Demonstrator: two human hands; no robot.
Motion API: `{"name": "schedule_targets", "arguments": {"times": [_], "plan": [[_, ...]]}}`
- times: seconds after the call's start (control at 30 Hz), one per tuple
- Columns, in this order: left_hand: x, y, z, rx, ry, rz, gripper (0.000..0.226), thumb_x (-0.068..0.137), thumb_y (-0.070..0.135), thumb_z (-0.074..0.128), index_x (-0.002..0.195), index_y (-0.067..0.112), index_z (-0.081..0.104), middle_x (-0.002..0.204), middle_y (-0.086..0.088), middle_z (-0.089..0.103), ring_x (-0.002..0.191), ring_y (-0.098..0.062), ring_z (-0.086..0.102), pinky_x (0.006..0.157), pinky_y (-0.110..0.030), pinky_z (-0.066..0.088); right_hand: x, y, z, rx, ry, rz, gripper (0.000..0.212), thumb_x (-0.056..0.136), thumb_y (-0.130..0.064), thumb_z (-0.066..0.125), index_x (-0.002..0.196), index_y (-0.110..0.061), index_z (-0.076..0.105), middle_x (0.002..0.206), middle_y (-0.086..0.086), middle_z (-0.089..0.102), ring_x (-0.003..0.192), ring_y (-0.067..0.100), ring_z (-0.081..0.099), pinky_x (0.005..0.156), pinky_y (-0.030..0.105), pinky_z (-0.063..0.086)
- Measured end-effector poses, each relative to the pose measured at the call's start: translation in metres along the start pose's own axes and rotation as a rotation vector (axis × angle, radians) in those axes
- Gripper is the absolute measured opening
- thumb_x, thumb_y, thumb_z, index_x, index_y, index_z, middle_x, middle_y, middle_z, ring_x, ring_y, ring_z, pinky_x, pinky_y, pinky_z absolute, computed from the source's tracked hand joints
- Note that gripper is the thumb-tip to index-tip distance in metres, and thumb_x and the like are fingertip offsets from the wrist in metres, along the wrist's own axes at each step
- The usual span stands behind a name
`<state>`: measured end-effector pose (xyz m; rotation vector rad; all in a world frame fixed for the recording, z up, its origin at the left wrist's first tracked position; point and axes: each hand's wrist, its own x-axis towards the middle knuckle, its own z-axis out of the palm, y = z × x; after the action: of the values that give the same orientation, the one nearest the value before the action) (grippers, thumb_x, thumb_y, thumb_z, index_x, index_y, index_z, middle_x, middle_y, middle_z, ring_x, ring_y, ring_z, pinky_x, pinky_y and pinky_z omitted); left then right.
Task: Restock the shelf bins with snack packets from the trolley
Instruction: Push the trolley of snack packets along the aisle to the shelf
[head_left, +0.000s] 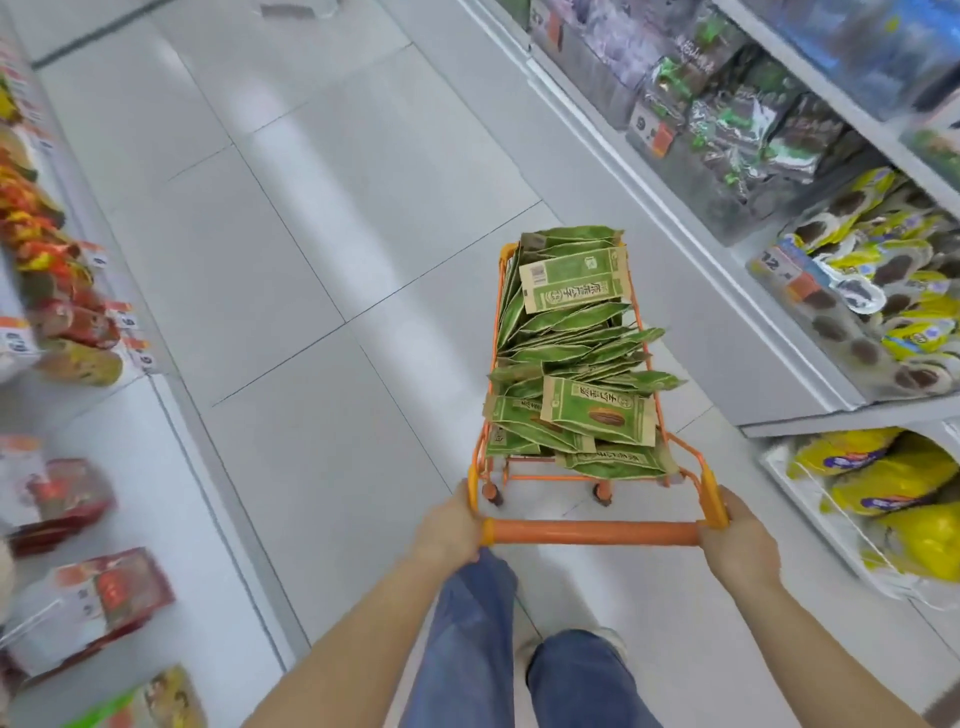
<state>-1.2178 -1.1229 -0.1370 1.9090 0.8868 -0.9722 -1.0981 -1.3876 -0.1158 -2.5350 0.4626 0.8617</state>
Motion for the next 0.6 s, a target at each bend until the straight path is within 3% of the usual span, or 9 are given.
{"name": "schedule_targets", "arguments": {"times": [0.1, 0.17, 0.27, 0.33, 0.4, 0.47, 0.6], "plan": [[0.025, -0.003, -0.046, -0.012, 0.073, 0.001, 0.055, 0.096, 0.021, 0.041, 0.148, 0.027, 0.022, 0.108, -0.016, 0.064, 0.090, -0.035, 0.066, 0.082, -0.042, 0.055, 0.014, -0.048, 0.018, 0.069, 0.029, 0.018, 0.053, 0.092, -0.008, 0.051, 0.142, -0.019, 0.041, 0.119, 0.020, 0.061, 0.100, 0.041, 0.057, 0.079, 0.039, 0.043], [0.044, -0.007, -0.073, -0.028, 0.105, 0.009, 0.059, 0.100, 0.029, 0.035, 0.152, 0.031, 0.007, 0.109, -0.017, 0.062, 0.091, -0.034, 0.066, 0.084, -0.043, 0.054, 0.023, -0.081, 0.030, 0.167, 0.085, 0.103, 0.054, 0.094, -0.013, 0.054, 0.144, -0.013, 0.035, 0.118, 0.019, 0.060, 0.093, 0.040, 0.059, 0.076, 0.039, 0.046], [0.066, -0.005, -0.114, 0.007, 0.134, 0.032, 0.064, 0.101, 0.026, 0.032, 0.152, 0.032, -0.007, 0.107, -0.014, 0.063, 0.088, -0.030, 0.066, 0.086, -0.042, 0.054, 0.039, -0.132, 0.044, 0.385, 0.113, 0.241, 0.031, 0.094, -0.011, 0.055, 0.121, 0.003, 0.050, 0.082, 0.013, 0.059, 0.062, 0.025, 0.054, 0.055, 0.032, 0.037], [0.079, -0.001, -0.142, 0.023, 0.157, 0.031, 0.069, 0.100, 0.020, 0.035, 0.152, 0.030, -0.009, 0.106, -0.014, 0.062, 0.088, -0.029, 0.064, 0.084, -0.041, 0.054, 0.051, -0.166, 0.049, 0.476, 0.070, 0.268, 0.018, 0.095, -0.010, 0.052, 0.108, 0.003, 0.054, 0.082, 0.015, 0.061, 0.068, 0.032, 0.060, 0.063, 0.034, 0.044], [0.092, 0.004, -0.171, 0.046, 0.154, 0.020, 0.076, 0.097, 0.014, 0.041, 0.152, 0.028, -0.010, 0.107, -0.015, 0.062, 0.091, -0.030, 0.063, 0.083, -0.040, 0.054, 0.064, -0.201, 0.054, 0.520, 0.034, 0.268, 0.018, 0.094, -0.010, 0.053, 0.106, 0.003, 0.056, 0.085, 0.017, 0.063, 0.083, 0.039, 0.064, 0.081, 0.043, 0.051], [0.107, 0.010, -0.200, 0.072, 0.138, 0.006, 0.083, 0.094, 0.009, 0.046, 0.152, 0.026, -0.011, 0.110, -0.016, 0.063, 0.095, -0.033, 0.063, 0.082, -0.039, 0.054, 0.081, -0.232, 0.056, 0.505, 0.012, 0.253, 0.016, 0.093, -0.007, 0.053, 0.103, 0.005, 0.056, 0.083, 0.017, 0.062, 0.088, 0.043, 0.065, 0.090, 0.050, 0.050], [0.142, 0.022, -0.254, -0.013, 0.115, -0.048, 0.095, 0.091, 0.008, 0.054, 0.150, 0.031, -0.016, 0.112, -0.016, 0.061, 0.096, -0.033, 0.065, 0.084, -0.041, 0.055, 0.109, -0.299, 0.057, 0.613, -0.028, 0.237, 0.019, 0.099, -0.013, 0.046, 0.116, -0.006, 0.050, 0.105, 0.019, 0.057, 0.084, 0.039, 0.065, 0.084, 0.044, 0.053]]}}
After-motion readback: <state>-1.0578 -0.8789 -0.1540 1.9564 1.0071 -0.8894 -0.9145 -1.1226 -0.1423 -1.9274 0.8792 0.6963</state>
